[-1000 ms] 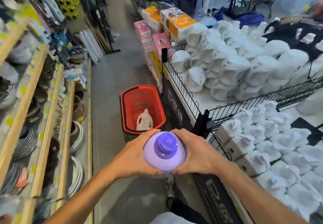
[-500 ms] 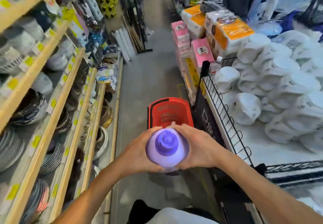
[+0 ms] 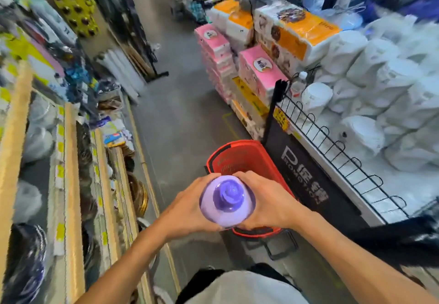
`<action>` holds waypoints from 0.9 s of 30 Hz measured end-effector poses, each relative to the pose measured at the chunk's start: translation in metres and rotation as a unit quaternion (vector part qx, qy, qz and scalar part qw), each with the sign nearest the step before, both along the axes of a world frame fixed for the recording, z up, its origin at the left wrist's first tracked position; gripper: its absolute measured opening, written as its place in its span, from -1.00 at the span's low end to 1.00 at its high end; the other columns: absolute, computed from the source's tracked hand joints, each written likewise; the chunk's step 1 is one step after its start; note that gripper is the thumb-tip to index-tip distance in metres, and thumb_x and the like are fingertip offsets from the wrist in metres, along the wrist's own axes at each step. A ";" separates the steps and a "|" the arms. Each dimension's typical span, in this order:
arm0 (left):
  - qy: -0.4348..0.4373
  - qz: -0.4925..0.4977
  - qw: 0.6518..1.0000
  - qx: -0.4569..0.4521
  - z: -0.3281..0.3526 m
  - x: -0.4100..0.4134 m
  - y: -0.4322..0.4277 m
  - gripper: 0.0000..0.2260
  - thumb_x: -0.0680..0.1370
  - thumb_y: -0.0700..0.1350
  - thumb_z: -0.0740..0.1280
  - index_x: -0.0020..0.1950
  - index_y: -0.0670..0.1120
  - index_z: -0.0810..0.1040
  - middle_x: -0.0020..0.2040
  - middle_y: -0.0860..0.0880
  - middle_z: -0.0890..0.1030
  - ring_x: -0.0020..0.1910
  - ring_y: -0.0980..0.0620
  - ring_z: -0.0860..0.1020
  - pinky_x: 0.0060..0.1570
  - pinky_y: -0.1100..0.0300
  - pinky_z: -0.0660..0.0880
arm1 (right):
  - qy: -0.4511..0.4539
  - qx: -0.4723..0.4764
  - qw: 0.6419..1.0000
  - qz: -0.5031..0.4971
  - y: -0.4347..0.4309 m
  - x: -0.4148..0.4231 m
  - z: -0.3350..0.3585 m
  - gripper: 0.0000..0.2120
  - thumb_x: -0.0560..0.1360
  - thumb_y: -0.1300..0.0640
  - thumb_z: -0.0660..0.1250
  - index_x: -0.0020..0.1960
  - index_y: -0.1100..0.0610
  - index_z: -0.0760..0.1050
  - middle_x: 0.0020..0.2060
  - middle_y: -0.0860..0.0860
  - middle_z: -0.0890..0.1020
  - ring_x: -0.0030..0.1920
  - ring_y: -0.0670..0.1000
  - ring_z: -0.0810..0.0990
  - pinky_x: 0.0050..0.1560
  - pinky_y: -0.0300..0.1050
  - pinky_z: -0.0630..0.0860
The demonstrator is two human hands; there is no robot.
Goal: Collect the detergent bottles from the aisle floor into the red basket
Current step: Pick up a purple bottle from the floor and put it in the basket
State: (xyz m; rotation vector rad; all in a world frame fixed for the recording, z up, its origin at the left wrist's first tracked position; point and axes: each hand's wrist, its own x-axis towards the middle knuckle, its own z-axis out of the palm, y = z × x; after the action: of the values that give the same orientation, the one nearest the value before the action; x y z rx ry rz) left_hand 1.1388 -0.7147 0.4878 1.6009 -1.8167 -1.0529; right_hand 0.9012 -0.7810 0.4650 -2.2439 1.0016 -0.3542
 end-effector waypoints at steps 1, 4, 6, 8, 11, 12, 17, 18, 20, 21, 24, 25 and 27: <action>-0.002 -0.020 1.000 -0.002 -0.001 0.015 -0.012 -0.09 0.17 0.02 0.67 0.41 0.38 0.32 0.35 0.27 0.46 0.33 0.19 0.49 0.29 0.02 0.49 | 0.001 0.003 1.000 -0.015 -0.004 0.012 0.001 -0.13 0.17 -0.30 0.58 0.38 -0.17 0.32 0.16 -0.24 0.51 0.15 -0.05 0.56 0.11 0.06 0.56; 0.010 -0.066 0.998 0.005 -0.007 0.044 -0.044 -0.13 0.19 0.04 0.64 0.40 0.40 0.32 0.34 0.25 0.47 0.31 0.17 0.50 0.26 0.01 0.50 | 0.006 0.022 0.998 -0.063 -0.013 0.038 -0.002 -0.11 0.18 -0.25 0.59 0.41 -0.21 0.26 0.18 -0.21 0.50 0.19 -0.07 0.57 0.15 0.03 0.56; 0.008 -0.087 0.996 0.014 -0.016 0.052 -0.064 -0.12 0.19 0.03 0.63 0.38 0.44 0.29 0.34 0.27 0.46 0.31 0.21 0.49 0.25 0.05 0.49 | 0.007 0.037 0.995 -0.091 -0.021 0.046 -0.009 -0.10 0.20 -0.22 0.58 0.43 -0.20 0.24 0.18 -0.16 0.49 0.20 -0.06 0.58 0.15 0.04 0.57; -0.003 -0.105 0.994 0.034 -0.030 0.056 -0.082 -0.07 0.17 0.01 0.62 0.42 0.43 0.25 0.35 0.29 0.42 0.32 0.24 0.46 0.27 0.06 0.48 | 0.013 0.042 0.993 -0.108 -0.029 0.050 -0.019 -0.12 0.23 -0.20 0.58 0.46 -0.14 0.27 0.21 -0.13 0.47 0.27 -0.06 0.54 0.16 0.04 0.56; -0.008 -0.137 0.989 0.058 -0.050 0.058 -0.109 -0.06 0.18 0.01 0.59 0.44 0.40 0.21 0.32 0.23 0.42 0.30 0.21 0.47 0.26 0.03 0.48 | 0.026 0.051 0.991 -0.121 -0.045 0.053 -0.039 -0.13 0.26 -0.26 0.55 0.47 -0.11 0.29 0.34 -0.06 0.44 0.41 0.00 0.43 0.27 0.01 0.51; -0.012 -0.145 0.987 0.062 -0.055 0.058 -0.118 -0.07 0.18 0.02 0.58 0.44 0.40 0.21 0.31 0.20 0.42 0.29 0.19 0.47 0.26 0.02 0.48 | 0.024 0.051 0.991 -0.124 -0.052 0.053 -0.046 -0.16 0.26 -0.26 0.55 0.45 -0.08 0.32 0.34 -0.03 0.45 0.41 0.04 0.43 0.29 -0.01 0.48; -0.023 -0.169 0.981 0.089 -0.068 0.061 -0.173 -0.12 0.17 0.04 0.54 0.39 0.47 0.23 0.30 0.21 0.44 0.27 0.20 0.48 0.24 0.06 0.49 | 0.015 0.076 0.988 -0.134 -0.098 0.057 -0.073 -0.09 0.27 -0.27 0.56 0.49 -0.06 0.26 0.45 0.00 0.40 0.53 0.02 0.33 0.46 -0.05 0.35; -0.025 -0.176 0.980 0.093 -0.074 0.064 -0.186 -0.12 0.17 0.03 0.54 0.38 0.48 0.24 0.30 0.22 0.44 0.28 0.20 0.49 0.24 0.05 0.49 | 0.012 0.083 0.986 -0.144 -0.106 0.059 -0.079 -0.10 0.28 -0.25 0.57 0.50 -0.05 0.26 0.42 -0.04 0.42 0.48 -0.02 0.38 0.43 -0.05 0.38; -0.035 -0.201 0.974 0.102 -0.087 0.067 -0.211 -0.11 0.18 0.03 0.55 0.40 0.47 0.24 0.31 0.24 0.43 0.28 0.20 0.49 0.25 0.04 0.50 | 0.006 0.106 0.979 -0.175 -0.114 0.064 -0.092 -0.05 0.29 -0.23 0.56 0.55 -0.01 0.23 0.46 -0.04 0.39 0.47 -0.03 0.39 0.42 -0.05 0.38; -0.042 -0.218 0.969 0.107 -0.093 0.066 -0.223 -0.11 0.19 0.03 0.55 0.41 0.46 0.23 0.30 0.24 0.42 0.29 0.21 0.48 0.25 0.06 0.49 | 0.008 0.119 0.973 -0.196 -0.116 0.065 -0.099 -0.01 0.29 -0.22 0.54 0.59 0.00 0.18 0.49 -0.04 0.35 0.50 -0.03 0.36 0.44 -0.05 0.37; -0.071 -0.284 0.949 0.115 -0.126 0.060 -0.262 -0.11 0.24 0.07 0.53 0.47 0.40 0.19 0.34 0.25 0.38 0.35 0.24 0.40 0.31 0.14 0.43 | 0.010 0.156 0.955 -0.253 -0.126 0.067 -0.122 0.02 0.28 -0.18 0.47 0.63 -0.08 0.07 0.44 -0.13 0.29 0.46 -0.07 0.34 0.39 -0.24 0.35; -0.087 -0.310 0.941 0.103 -0.143 0.056 -0.277 -0.10 0.24 0.10 0.52 0.51 0.36 0.18 0.37 0.25 0.35 0.39 0.24 0.36 0.35 0.15 0.39 | 0.015 0.164 0.949 -0.268 -0.132 0.066 -0.131 0.02 0.27 -0.18 0.44 0.63 -0.11 0.05 0.37 -0.17 0.29 0.41 -0.10 0.34 0.31 -0.35 0.32; -0.107 -0.363 0.922 0.084 -0.186 0.051 -0.309 -0.09 0.27 0.14 0.51 0.55 0.30 0.16 0.46 0.28 0.28 0.47 0.26 0.26 0.43 0.14 0.30 | 0.043 0.168 0.939 -0.298 -0.145 0.067 -0.154 0.00 0.28 -0.23 0.42 0.62 -0.13 0.07 0.30 -0.17 0.30 0.34 -0.09 0.38 0.17 -0.38 0.32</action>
State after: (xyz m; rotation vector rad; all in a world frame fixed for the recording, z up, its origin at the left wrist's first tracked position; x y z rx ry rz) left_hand 1.1901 -1.0232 0.3021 1.1583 -2.6361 -1.4102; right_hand 0.9683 -0.9264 0.3114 -1.6282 1.6510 -0.3105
